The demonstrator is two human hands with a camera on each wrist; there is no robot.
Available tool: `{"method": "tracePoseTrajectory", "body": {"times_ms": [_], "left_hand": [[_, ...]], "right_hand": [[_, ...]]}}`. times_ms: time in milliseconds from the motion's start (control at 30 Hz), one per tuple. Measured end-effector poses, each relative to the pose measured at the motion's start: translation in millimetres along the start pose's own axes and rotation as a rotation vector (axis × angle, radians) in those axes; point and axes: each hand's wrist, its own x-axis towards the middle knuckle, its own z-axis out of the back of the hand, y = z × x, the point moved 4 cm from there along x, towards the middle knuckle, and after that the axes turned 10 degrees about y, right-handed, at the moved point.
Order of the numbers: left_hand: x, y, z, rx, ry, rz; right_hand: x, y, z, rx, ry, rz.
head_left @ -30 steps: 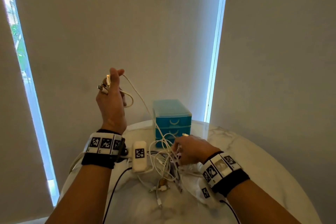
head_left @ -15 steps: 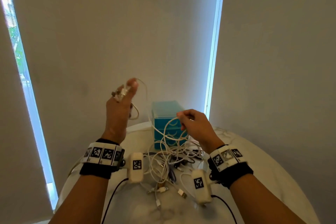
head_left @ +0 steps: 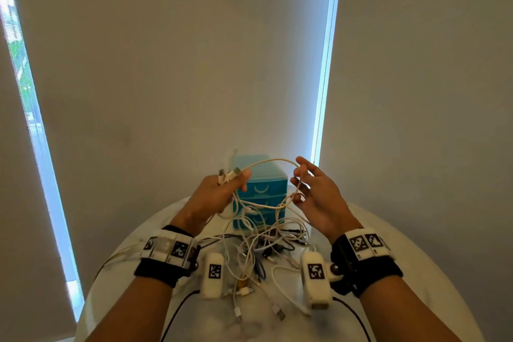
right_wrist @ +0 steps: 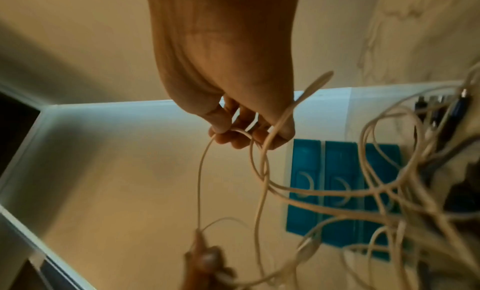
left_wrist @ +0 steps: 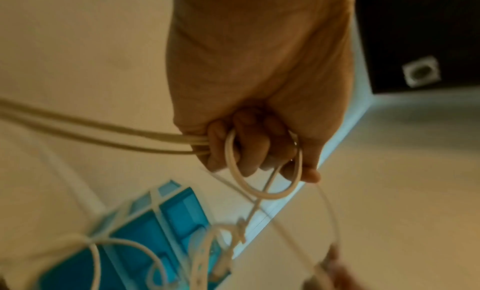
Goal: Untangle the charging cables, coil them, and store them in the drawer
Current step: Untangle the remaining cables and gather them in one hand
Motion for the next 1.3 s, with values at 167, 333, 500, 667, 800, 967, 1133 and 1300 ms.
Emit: {"method": "tracePoseTrajectory", "body": {"times_ms": [167, 333, 500, 667, 800, 967, 1133, 1300], "left_hand": [[9.5, 7.1, 11.2, -0.46, -0.004, -0.003], [8.6, 16.2, 6.1, -0.552, 0.044, 0.038], [6.4, 14.7, 5.8, -0.502, 0.072, 0.021], [1.6, 11.1, 8.8, -0.494, 0.093, -0.002], [2.1, 7.7, 7.2, -0.423, 0.117, -0.002], [-3.0, 13.0, 10.7, -0.274, 0.125, 0.019], [-13.3, 28.7, -3.9, 0.187, 0.395, 0.175], [-7.1, 30.7, -28.9, 0.401, 0.546, 0.151]], "right_hand": [[-9.0, -17.5, 4.2, -0.605, -0.04, -0.067], [-24.1, -6.8, -35.1, -0.981, 0.055, 0.242], [-36.9, -24.5, -81.0, -1.174, 0.503, 0.078], [-29.8, -20.6, -78.6, -1.074, 0.438, 0.082], [-28.5, -28.8, -82.1, -1.104, 0.537, 0.085], [-23.0, -10.9, -62.4, -0.406, 0.289, 0.063], [-5.2, 6.0, -29.9, 0.184, 0.089, 0.009], [8.4, 2.0, -1.7, 0.413, 0.052, 0.043]]}}
